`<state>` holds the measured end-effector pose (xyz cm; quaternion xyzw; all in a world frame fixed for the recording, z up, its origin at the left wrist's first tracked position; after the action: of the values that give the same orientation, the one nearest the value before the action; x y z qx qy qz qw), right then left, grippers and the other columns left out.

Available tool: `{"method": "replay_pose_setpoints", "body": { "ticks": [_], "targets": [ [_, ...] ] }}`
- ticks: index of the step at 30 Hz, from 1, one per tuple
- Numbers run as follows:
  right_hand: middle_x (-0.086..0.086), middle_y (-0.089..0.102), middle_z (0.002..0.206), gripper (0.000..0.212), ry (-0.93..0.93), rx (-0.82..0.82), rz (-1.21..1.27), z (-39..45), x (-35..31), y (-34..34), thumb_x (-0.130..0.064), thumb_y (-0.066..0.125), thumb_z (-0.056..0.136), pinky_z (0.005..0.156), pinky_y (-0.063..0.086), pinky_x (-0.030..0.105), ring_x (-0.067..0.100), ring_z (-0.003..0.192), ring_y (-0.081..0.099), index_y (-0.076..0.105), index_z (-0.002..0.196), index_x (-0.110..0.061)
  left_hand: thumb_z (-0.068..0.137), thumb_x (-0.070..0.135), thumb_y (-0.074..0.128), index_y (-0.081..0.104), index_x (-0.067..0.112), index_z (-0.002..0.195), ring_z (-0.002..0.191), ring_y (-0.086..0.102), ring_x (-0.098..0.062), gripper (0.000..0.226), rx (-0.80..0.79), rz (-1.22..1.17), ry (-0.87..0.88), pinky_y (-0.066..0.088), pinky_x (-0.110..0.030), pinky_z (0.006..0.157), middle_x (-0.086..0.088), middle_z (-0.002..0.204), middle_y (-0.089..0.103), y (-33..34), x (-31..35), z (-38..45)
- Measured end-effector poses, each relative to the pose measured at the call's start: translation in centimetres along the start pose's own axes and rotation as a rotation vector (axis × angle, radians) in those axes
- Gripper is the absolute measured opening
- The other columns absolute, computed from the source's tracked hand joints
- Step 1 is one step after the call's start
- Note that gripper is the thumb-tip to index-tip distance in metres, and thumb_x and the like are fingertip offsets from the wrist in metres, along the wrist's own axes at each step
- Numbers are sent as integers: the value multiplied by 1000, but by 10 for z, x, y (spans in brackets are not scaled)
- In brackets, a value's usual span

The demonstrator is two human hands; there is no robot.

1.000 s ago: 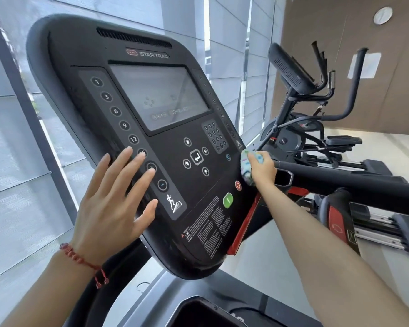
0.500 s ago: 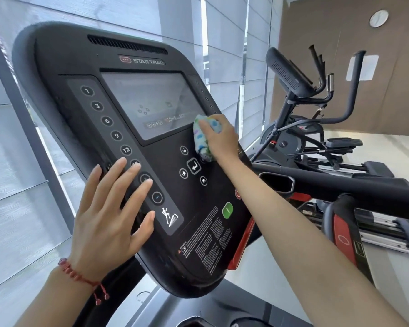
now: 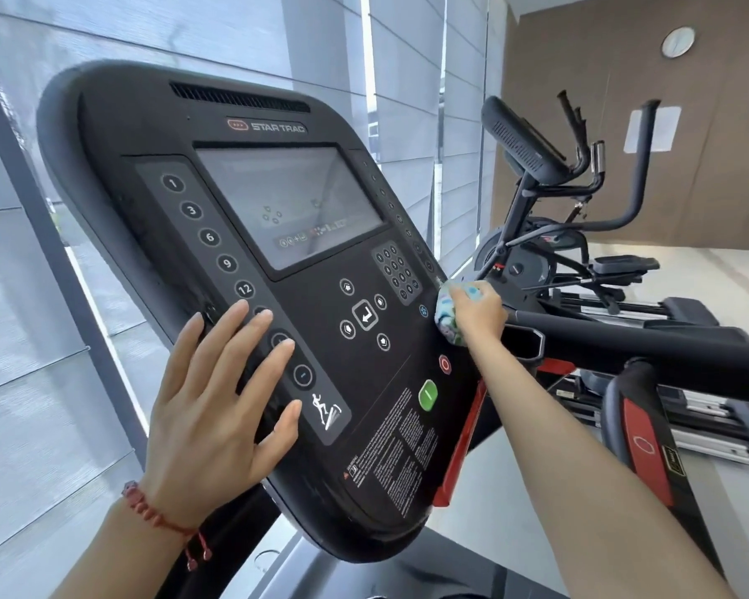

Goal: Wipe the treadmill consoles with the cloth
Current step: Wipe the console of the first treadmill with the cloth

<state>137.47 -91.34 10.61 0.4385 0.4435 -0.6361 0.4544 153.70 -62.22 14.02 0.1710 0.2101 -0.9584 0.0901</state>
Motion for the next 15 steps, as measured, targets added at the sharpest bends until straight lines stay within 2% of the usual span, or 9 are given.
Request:
{"method": "replay_pose_setpoints", "body": {
  "ticks": [6, 9, 15],
  "targets": [
    [8, 63, 100, 36, -186, -90, 92, 13, -74, 40, -41, 58, 84, 78, 41, 29, 26, 97, 56, 60, 105, -12, 93, 36, 41, 68, -1, 107, 124, 42, -34, 47, 6, 29, 24, 27, -54, 107, -22, 123, 57, -5, -15, 6],
    [10, 64, 101, 38, -223, -100, 95, 22, -86, 48, -43, 59, 84, 77, 41, 29, 24, 93, 55, 61, 104, -11, 94, 37, 40, 67, -1, 107, 125, 41, -34, 49, 14, 41, 31, 26, -53, 108, -22, 124, 56, -6, -28, 15],
    [13, 63, 113, 41, -133, -51, 107, 40, -69, 42, -42, 58, 86, 79, 37, 26, 30, 106, 55, 61, 109, -8, 94, 37, 40, 67, -2, 107, 124, 41, -34, 49, 33, 52, 40, 27, -54, 107, -22, 123, 56, -9, -43, 30]
  ]
}}
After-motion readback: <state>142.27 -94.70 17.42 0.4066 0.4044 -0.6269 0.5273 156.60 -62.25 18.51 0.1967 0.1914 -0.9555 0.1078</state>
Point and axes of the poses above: each hand's wrist, its own z-axis towards the middle knuckle, its own y-axis out of the palm, x = y × z, the point moved 3 cm from there along z, towards the middle knuckle
